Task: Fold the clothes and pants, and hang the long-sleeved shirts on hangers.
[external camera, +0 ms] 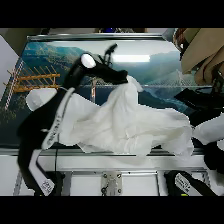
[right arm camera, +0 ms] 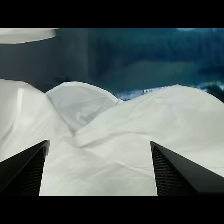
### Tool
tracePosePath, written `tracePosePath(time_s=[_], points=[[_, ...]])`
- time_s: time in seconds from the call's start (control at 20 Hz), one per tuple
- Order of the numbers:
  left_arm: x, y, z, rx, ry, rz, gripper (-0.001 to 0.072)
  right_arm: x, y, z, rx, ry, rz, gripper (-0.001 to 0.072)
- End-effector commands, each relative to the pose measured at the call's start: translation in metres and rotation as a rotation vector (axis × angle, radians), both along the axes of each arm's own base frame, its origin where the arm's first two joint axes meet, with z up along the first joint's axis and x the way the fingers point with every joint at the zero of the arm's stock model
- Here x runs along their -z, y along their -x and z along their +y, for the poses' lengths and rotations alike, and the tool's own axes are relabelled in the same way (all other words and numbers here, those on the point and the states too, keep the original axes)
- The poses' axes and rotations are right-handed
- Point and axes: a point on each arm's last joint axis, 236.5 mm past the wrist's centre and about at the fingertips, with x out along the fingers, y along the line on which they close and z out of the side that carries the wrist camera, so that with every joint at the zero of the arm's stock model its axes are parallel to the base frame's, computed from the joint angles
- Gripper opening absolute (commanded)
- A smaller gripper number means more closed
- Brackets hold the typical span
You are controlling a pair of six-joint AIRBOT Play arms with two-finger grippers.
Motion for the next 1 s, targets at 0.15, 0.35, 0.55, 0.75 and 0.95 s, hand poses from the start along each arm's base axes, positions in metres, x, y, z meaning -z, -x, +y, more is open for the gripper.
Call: tracePosePath(time_s=[0.15, 0.35, 0.55, 0.75, 0.95], points=[[-0.041, 0.102, 0.160, -0.210, -0.325, -0.191, 0.0014, -0.068, 0.034, 0.018, -0.044, 0.082, -0.155, 0.0709], [-0.014, 0.162, 0.259, -0.504, -0.417, -0.165, 0.0014, -0.056, 0.061, 0.004, -0.058, 0.193, -0.069, 0.0709], [-0.039, 0.181, 0.283, -0.641, -0.273, -0.212, 0.0014, -0.008, 0.090, -0.003, -0.085, 0.217, 0.101, 0.0709], [-0.061, 0.177, 0.308, -0.738, -0.259, -0.252, 0.0014, 0.044, 0.117, 0.022, -0.115, 0.094, 0.231, 0.0709], [-0.057, 0.172, 0.307, -0.734, -0.267, -0.234, 0.0014, 0.071, 0.121, 0.053, -0.103, -0.068, 0.239, 0.0709]])
